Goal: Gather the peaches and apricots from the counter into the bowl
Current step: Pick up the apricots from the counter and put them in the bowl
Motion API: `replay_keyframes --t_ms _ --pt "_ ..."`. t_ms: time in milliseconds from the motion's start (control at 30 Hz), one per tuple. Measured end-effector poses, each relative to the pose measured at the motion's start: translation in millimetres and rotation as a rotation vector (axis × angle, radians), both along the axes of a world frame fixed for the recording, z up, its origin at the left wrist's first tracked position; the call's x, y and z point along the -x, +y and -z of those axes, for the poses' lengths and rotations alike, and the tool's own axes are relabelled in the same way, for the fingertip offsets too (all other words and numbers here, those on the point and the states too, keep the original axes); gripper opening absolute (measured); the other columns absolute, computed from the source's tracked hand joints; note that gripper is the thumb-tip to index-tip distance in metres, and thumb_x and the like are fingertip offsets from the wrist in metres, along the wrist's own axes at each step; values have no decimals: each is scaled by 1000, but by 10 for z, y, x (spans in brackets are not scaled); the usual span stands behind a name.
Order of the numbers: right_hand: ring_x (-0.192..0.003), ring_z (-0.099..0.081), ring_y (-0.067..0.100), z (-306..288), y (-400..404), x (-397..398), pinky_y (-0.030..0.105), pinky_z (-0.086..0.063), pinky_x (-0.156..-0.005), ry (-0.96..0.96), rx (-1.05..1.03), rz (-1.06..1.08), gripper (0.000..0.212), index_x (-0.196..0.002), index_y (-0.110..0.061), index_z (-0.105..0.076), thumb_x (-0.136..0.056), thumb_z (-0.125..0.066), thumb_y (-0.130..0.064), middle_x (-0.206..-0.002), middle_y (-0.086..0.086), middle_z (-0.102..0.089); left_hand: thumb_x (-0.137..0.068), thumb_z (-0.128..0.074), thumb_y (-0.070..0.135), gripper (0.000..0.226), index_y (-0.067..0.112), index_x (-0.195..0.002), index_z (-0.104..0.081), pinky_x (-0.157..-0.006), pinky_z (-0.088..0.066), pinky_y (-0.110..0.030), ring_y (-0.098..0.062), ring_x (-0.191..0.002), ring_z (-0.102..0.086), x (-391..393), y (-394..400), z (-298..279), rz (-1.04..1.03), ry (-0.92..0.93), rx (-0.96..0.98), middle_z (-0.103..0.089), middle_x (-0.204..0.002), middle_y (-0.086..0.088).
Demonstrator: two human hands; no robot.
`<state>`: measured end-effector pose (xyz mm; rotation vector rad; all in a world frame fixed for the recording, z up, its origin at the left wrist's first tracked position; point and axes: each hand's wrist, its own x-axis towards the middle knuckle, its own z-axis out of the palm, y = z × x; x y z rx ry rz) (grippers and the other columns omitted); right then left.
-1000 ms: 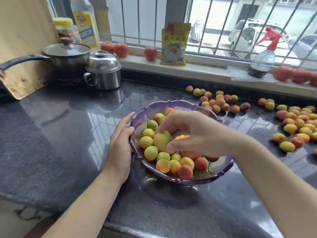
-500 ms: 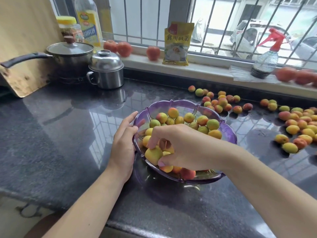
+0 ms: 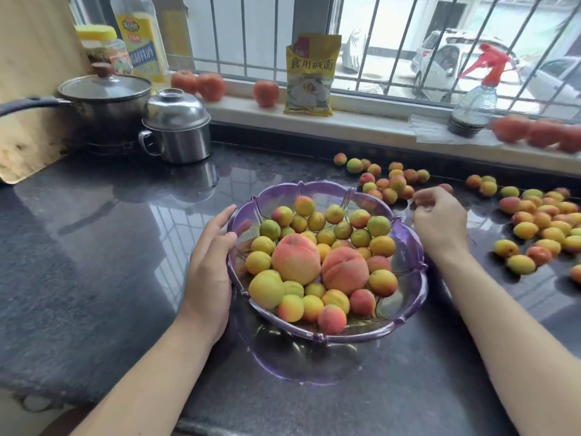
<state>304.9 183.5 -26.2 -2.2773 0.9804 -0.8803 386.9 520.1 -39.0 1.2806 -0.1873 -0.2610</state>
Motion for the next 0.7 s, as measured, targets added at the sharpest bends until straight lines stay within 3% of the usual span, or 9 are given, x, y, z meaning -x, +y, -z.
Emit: replay_keyframes --t_ms 100,233,433,533,700 --pt "-107 -58 41 191 -60 -48 47 -48 -92 59 145 -9 23 -114 -5 -68 -92 -60 -5 -114 22 -60 -87 -53 29 48 33 -132 -67 -105 -53 -36 -12 -126 -69 -13 -7 11 -8 -6 -5 -77 -127 4" --pt "-112 -56 38 126 18 -261 51 -50 -89 338 309 -291 41 -135 -21 -60 -96 -68 -26 -134 12 -47 -86 -53 28 49 31 -133 -67 -107 -53 -38 -14 -126 -70 -13 -13 13 -14 -16 -6 -79 -124 4" --pt "-120 -55 41 79 -11 -472 48 -46 -94 427 305 -311 45 -143 -22 -52 -100 -62 -30 -142 10 -45 -86 -52 27 50 29 -135 -67 -112 -51 -44 -17 -127 -69 -10 -3 14 -22 -29 -12 -78 -124 2" --pt "-120 -55 37 105 -30 -475 42 -44 -92 356 274 -310 37 -134 -15 -57 -99 -64 -25 -136 12 -53 -86 -52 27 52 27 -136 -66 -113 -51 -45 -17 -126 -70 -10 -2 19 -23 -32 -8 -78 -125 1" --pt "-102 -54 20 118 -56 -314 26 -38 -87 -34 136 -313 32 -129 -13 -65 -97 -66 -15 -115 7 -57 -86 -53 27 52 28 -136 -66 -114 -51 -48 -18 -127 -70 -9 5 14 -13 -30 -8 -78 -124 2"
